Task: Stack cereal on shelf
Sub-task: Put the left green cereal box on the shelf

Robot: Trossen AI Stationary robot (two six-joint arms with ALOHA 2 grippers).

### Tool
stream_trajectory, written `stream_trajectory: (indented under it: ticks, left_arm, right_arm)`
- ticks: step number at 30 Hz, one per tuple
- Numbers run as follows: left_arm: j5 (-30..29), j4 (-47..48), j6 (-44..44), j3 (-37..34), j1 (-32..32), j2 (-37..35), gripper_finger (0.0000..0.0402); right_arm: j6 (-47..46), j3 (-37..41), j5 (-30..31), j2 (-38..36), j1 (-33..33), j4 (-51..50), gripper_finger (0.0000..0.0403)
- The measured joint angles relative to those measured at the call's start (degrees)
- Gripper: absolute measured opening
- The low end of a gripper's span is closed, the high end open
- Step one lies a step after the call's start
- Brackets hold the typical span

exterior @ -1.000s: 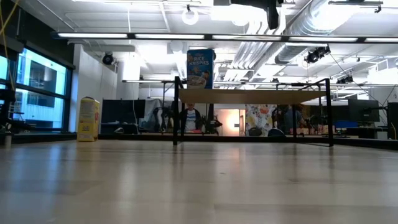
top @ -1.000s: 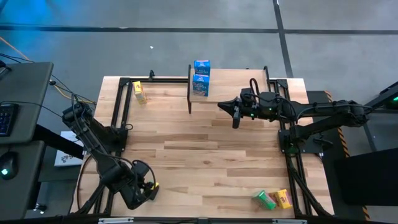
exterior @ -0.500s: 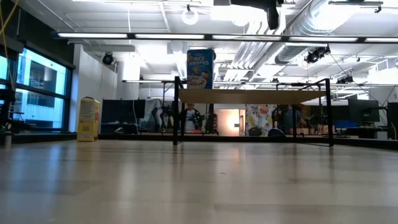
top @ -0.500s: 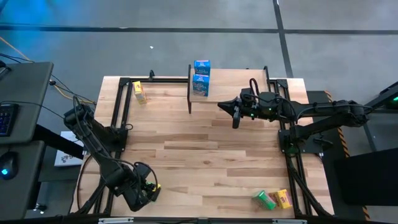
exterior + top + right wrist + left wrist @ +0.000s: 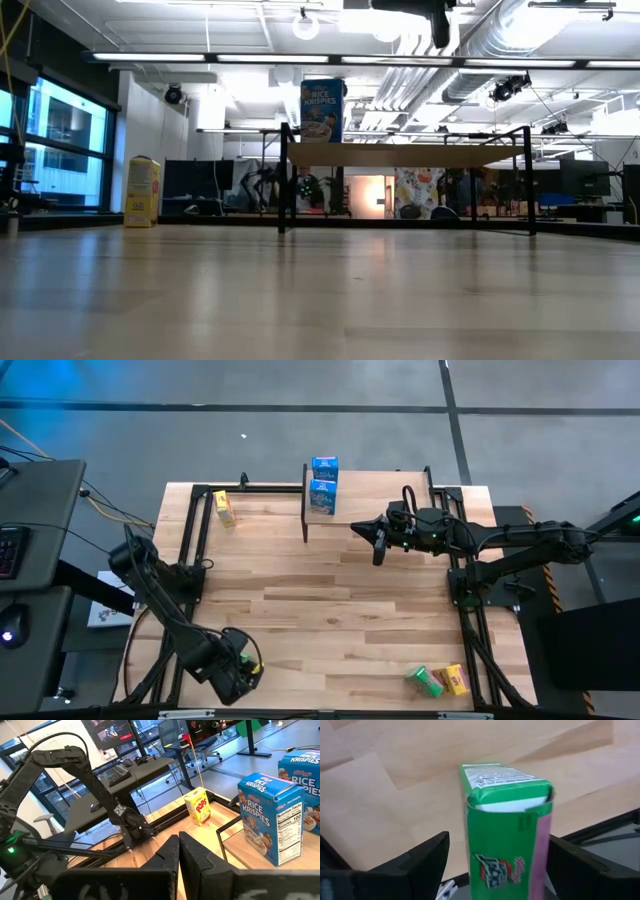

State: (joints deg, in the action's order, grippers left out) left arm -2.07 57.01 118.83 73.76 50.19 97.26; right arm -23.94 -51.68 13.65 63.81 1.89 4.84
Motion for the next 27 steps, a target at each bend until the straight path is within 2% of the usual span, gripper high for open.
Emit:
stream_trajectory:
  ticks: [8, 16, 21, 27]
  left_arm:
    - [0.0, 0.1, 0.0, 0.0, 0.0, 1.0, 0.0287]
    - [1.9, 0.1, -2.2, 0.0, -0.3, 1.0, 0.0234]
    - [3.4, 0.1, -7.0, 0.0, -1.3, 0.0, 0.0203]
    - [2.0, 2.1, -17.9, 0.1, -4.9, -6.4, 0.0181]
  right_arm:
    - [0.0, 0.0, 0.1, 0.0, 0.0, -1.3, 0.0]
    - [0.0, 0.0, 0.1, 0.0, 0.0, -1.9, 0.0]
    - [0.0, 0.0, 0.1, 0.0, 0.0, -1.9, 0.0]
    - [-0.3, 0.0, 0.1, 0.0, 0.0, -1.5, 0.0]
